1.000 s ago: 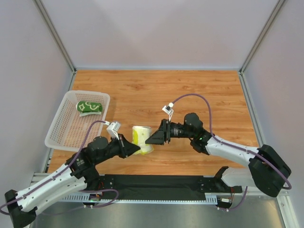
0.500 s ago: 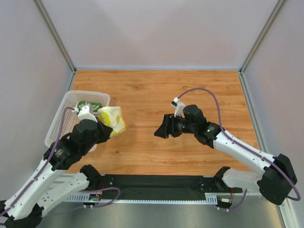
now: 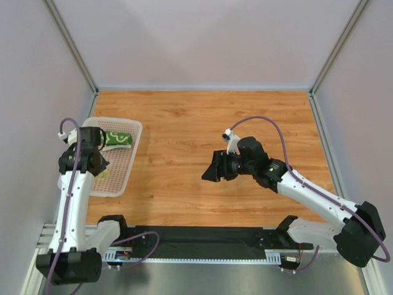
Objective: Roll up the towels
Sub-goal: Place the rolled towel into the container
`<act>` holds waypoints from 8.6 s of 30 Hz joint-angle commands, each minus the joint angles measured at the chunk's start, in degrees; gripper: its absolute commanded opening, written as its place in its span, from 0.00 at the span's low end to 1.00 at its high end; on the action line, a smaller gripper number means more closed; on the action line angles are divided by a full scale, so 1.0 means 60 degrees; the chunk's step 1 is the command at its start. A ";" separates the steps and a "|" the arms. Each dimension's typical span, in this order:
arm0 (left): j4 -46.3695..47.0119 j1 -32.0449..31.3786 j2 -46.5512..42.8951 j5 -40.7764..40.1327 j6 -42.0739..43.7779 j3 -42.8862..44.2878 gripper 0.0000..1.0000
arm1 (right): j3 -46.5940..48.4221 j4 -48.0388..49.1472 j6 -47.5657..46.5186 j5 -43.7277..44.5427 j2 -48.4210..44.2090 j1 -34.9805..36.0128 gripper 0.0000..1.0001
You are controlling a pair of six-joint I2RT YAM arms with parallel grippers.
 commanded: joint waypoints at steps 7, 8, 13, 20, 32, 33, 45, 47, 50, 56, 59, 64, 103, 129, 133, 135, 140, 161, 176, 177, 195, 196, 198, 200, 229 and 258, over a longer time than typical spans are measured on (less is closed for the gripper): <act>0.0980 0.0404 0.2434 -0.0251 0.0278 -0.0281 0.00 | -0.0122 -0.0843 -0.0217 -0.0077 -0.0805 0.0013 0.69; 0.1023 0.0433 0.2944 -0.0120 0.0234 -0.0063 0.00 | -0.0167 -0.0844 -0.0203 -0.0047 -0.0863 0.0013 0.69; 0.1741 0.0448 0.4294 0.0408 -0.0248 0.0276 0.00 | -0.0226 -0.0873 -0.0144 -0.0032 -0.0894 -0.0001 0.69; 0.2968 0.0463 0.6374 0.1227 -0.0775 0.0847 0.00 | 0.0169 -0.2029 -0.0655 0.0407 -0.1156 0.0013 0.68; 0.4846 0.0463 0.7284 0.1932 -0.1757 0.0775 0.00 | 0.0785 -0.3158 -0.1213 0.0993 -0.0996 0.0013 0.68; 0.4949 0.0477 0.7270 0.2005 -0.2034 0.0673 0.00 | 0.0800 -0.3173 -0.1228 0.1008 -0.0967 0.0013 0.68; 0.7160 0.0609 0.6626 0.2562 -0.3969 -0.1158 0.00 | 0.0697 -0.3539 -0.1492 0.1198 -0.1025 -0.0001 0.68; 0.7424 0.0609 0.6538 0.2635 -0.4087 -0.1364 0.00 | 0.0712 -0.3554 -0.1535 0.1198 -0.1010 0.0013 0.68; 0.7455 0.0609 0.6727 0.2927 -0.4015 -0.1336 0.08 | 0.0697 -0.3525 -0.1579 0.1213 -0.0967 0.0013 0.68; 0.7644 0.0609 0.6816 0.3616 -0.3634 -0.1496 0.25 | 0.0639 -0.3364 -0.1536 0.1169 -0.0835 0.0013 0.68; 0.7631 0.0609 0.6684 0.3675 -0.3414 -0.1657 0.43 | 0.0609 -0.3290 -0.1506 0.1184 -0.0834 -0.0001 0.68; 0.7280 0.0609 0.6289 0.3558 -0.3238 -0.1789 0.54 | 0.0682 -0.3275 -0.1448 0.1213 -0.0805 0.0013 0.68; 0.4979 0.0609 0.2218 0.2722 -0.1334 -0.1686 0.99 | 0.0961 -0.2836 -0.1491 0.1139 -0.0278 0.0013 0.72; 0.9124 -0.5273 -0.2939 0.1568 0.2632 -0.4689 0.99 | -0.0313 -0.1299 -0.1975 0.2310 -0.2690 -0.0001 0.71; 0.9608 -0.6567 -0.3086 0.0938 0.3498 -0.5041 0.99 | -0.0767 -0.0962 -0.1785 0.2662 -0.3571 0.0013 0.72; 0.9301 -0.6918 -0.3174 0.0293 0.3646 -0.5041 0.99 | -0.0972 -0.0756 -0.1712 0.2707 -0.3763 0.0013 0.73; 1.0407 -0.7753 -0.4166 -0.0862 0.5163 -0.5945 0.99 | -0.1338 -0.0289 -0.1404 0.2824 -0.4276 0.0013 0.73; 1.5452 -0.5782 -0.5738 -0.3285 0.6754 -1.0665 1.00 | -0.2759 0.0753 -0.1287 0.3380 -0.6796 0.0013 1.00; 1.9069 -0.3054 -0.3309 -0.1556 0.6138 -1.1458 0.99 | -0.2950 0.0811 -0.1184 0.3542 -0.6679 0.0028 1.00; 1.9578 -0.2879 -0.3002 -0.1293 0.6036 -1.1428 0.99 | -0.2965 0.0811 -0.1169 0.3556 -0.6679 0.0013 1.00; 2.1258 -0.2277 0.2742 0.0613 0.6591 -0.9161 1.00 | -0.3258 0.1016 -0.1287 0.4274 -0.6152 0.0013 1.00; 2.1355 -0.2248 0.2990 0.0599 0.6664 -0.9027 1.00 | -0.3272 0.1045 -0.1287 0.4347 -0.6079 0.0028 1.00; 2.0893 -0.2145 0.3038 0.0803 0.6549 -0.8735 1.00 | -0.3273 0.1060 -0.1286 0.4479 -0.5947 0.0028 1.00; 2.0055 -0.1911 0.2861 0.1052 0.6343 -0.8499 1.00 | -0.3273 0.1075 -0.1316 0.4640 -0.5918 0.0028 1.00; 2.0682 -0.1368 0.3578 0.2547 0.6298 -0.8528 0.99 | -0.3259 0.3403 -0.2663 0.8260 -0.2170 -0.1650 1.00; 2.0667 -0.1354 0.3564 0.2547 0.6298 -0.8513 0.99 | -0.4620 0.9981 -0.4581 0.3820 0.1333 -0.7868 0.86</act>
